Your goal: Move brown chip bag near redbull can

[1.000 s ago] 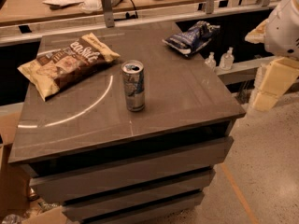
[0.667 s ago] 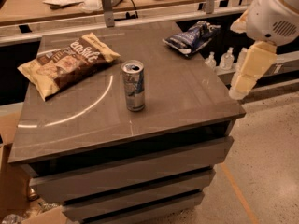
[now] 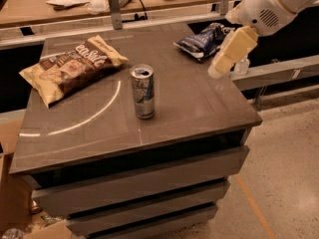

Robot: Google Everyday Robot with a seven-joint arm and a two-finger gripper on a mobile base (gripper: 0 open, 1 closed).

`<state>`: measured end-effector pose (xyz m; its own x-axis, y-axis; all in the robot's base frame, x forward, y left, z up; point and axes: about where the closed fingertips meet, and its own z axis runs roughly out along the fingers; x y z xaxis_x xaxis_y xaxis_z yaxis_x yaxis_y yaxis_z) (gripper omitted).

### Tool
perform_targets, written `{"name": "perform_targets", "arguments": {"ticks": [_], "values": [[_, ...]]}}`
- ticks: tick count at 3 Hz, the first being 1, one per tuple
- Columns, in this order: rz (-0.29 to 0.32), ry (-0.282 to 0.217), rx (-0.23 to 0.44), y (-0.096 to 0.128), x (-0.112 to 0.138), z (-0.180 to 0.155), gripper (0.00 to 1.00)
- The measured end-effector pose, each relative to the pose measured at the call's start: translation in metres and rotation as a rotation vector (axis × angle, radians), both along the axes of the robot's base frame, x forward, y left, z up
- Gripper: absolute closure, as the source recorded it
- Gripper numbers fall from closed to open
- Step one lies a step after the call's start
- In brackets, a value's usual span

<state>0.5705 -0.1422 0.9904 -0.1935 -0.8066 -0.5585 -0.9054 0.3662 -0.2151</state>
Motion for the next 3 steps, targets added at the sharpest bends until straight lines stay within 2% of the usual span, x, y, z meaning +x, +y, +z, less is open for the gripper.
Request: {"name": "perform_targets", "arguments": {"ticks": [1, 2, 3], "values": [[-0.029, -0.082, 0.159, 0.025, 0.037, 0.002, 0.00], [-0.065, -0.198, 0.286, 0.043, 0.076, 0.016, 0.00], [-0.065, -0.198, 0.286, 0.043, 0.076, 0.016, 0.00]]}}
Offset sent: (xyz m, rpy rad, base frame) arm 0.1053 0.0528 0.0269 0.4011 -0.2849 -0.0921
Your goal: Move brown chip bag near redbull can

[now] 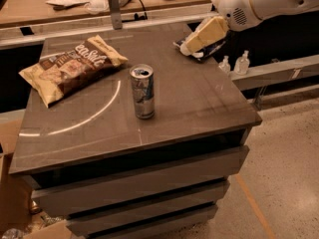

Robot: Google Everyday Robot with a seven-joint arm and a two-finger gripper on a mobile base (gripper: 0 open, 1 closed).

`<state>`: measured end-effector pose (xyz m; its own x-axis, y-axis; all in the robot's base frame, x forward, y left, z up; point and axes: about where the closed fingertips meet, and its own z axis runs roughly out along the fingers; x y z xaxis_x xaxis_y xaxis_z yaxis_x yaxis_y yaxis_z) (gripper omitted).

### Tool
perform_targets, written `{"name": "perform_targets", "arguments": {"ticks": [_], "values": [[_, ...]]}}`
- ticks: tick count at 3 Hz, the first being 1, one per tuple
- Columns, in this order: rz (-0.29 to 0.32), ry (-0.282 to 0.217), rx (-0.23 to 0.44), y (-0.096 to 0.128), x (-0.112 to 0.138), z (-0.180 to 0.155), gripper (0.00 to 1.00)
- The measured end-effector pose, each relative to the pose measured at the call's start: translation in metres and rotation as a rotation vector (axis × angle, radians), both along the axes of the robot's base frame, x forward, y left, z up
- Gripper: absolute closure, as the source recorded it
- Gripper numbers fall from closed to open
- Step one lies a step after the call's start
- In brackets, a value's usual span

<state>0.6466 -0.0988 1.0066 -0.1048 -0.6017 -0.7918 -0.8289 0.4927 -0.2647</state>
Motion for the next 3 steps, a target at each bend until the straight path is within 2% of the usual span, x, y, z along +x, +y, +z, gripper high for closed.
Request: {"name": "perform_targets", "arguments": {"ticks": [2, 3], "values": [[-0.037, -0.029, 0.029, 0.023, 0.023, -0.004, 0.00], [-0.028, -0.041, 0.036, 0.040, 0.041, -0.008, 0.00]]}}
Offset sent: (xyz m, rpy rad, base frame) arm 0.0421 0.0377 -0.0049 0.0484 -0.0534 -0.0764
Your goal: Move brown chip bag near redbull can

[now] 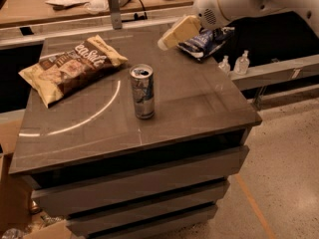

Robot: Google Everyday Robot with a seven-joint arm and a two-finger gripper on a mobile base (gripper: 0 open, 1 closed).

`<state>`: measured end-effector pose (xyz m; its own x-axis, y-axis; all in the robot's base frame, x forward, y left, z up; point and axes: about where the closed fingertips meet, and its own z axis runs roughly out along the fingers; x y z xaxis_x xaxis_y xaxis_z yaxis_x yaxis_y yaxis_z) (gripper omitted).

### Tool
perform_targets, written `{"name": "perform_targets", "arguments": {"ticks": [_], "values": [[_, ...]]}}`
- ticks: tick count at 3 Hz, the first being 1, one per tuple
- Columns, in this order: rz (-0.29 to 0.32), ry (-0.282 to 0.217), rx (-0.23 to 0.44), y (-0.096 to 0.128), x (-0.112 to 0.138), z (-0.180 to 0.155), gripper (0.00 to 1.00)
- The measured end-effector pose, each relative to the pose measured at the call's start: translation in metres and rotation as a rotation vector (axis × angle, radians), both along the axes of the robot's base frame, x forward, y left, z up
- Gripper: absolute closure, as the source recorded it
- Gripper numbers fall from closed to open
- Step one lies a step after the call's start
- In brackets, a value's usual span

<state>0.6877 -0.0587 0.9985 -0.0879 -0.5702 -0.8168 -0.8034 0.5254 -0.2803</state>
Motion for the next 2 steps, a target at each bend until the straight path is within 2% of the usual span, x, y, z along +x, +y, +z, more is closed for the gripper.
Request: {"name": "perform_targets", "arguments": {"ticks": [2], "values": [[0.014, -0.031, -0.009, 0.024, 0.032, -0.006, 0.00]]}}
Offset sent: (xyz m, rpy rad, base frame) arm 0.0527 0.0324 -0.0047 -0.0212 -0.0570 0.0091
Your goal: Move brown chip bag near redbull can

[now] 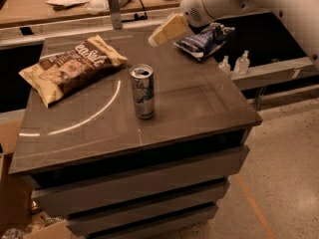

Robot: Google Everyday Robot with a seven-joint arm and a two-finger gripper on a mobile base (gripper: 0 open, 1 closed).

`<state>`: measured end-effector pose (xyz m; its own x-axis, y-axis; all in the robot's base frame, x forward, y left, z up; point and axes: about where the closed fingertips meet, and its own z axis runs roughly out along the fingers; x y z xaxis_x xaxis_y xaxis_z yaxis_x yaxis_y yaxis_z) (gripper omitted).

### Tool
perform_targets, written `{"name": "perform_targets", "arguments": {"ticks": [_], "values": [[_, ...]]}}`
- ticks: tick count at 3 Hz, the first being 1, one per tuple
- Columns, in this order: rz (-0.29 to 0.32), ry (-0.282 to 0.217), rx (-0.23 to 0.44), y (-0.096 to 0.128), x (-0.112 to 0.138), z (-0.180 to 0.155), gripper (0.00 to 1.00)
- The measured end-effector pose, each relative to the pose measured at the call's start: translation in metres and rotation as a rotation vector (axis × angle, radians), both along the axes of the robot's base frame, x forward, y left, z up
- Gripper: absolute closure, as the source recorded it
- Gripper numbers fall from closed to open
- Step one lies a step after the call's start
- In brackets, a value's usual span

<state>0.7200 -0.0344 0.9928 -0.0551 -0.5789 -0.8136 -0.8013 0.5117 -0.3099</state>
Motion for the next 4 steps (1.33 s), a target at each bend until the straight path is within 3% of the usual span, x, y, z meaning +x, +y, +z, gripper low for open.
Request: {"name": "perform_targets", "arguments": {"ticks": [3, 4], "values": [[-0.058, -0.015, -0.028, 0.019, 0.027, -0.006, 0.00], [-0.060, -0.015, 0.012, 0.025, 0.030, -0.011, 0.00]]}}
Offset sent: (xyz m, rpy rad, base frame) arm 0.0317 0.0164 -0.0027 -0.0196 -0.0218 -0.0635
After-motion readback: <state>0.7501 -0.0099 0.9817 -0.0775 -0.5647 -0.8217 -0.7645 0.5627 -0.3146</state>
